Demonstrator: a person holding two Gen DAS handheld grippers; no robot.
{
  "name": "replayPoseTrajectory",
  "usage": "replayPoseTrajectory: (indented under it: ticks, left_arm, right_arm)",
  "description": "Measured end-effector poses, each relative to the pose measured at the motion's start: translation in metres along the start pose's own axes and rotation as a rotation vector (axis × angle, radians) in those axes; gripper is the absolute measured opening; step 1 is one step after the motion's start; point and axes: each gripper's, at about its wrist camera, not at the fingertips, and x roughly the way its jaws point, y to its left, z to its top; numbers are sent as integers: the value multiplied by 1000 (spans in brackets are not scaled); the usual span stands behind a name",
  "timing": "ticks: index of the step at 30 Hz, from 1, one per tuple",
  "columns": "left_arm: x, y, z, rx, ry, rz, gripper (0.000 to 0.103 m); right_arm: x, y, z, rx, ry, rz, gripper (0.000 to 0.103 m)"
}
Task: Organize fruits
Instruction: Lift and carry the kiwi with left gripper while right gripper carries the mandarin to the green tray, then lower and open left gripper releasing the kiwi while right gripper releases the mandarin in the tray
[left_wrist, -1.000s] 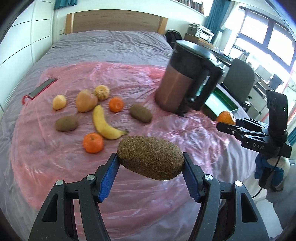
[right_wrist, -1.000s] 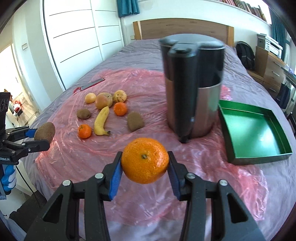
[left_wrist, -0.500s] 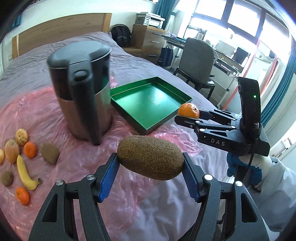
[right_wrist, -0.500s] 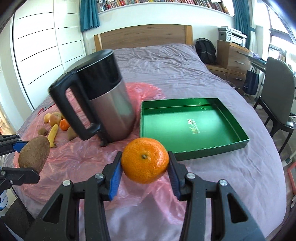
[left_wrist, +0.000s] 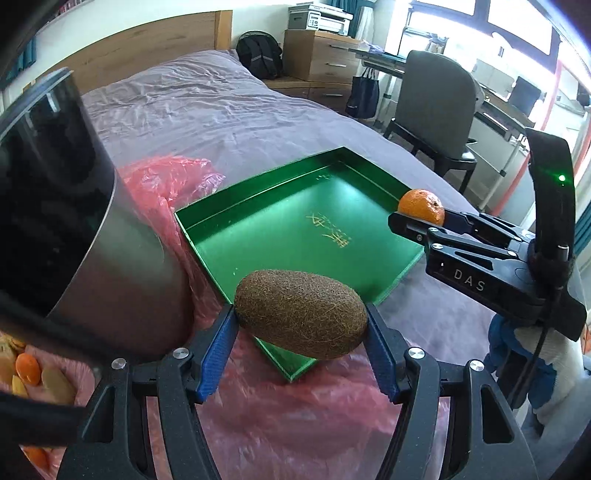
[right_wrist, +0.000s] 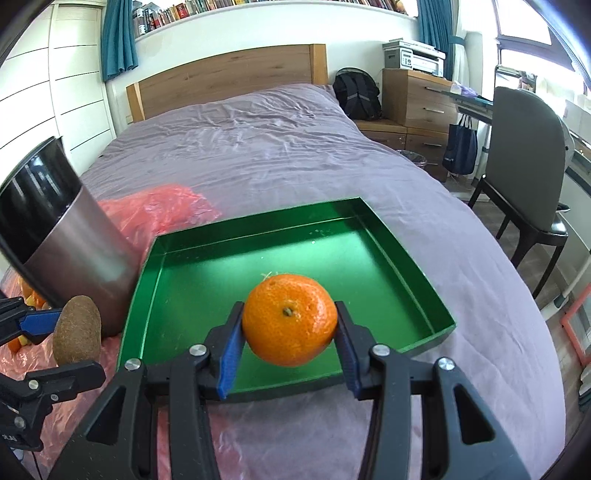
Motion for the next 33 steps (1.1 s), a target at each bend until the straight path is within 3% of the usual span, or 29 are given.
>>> replayPoseTrajectory:
  ticks: [10,20,29,33]
  left_arm:
    - [60,22,34,-76,0,87,61]
    - [93,27,54,-85,-4,146,61]
    - [120,35,39,-90,47,191,61]
    - [122,24,34,-22,44,238,62]
  right_arm:
    - [72,-30,35,40,-2,-24,32]
    - [102,-33,65,-13,4,-35,32]
    - [125,-30,60,-51,68,-49,33]
    - [140,-28,53,-69,135,-63,33]
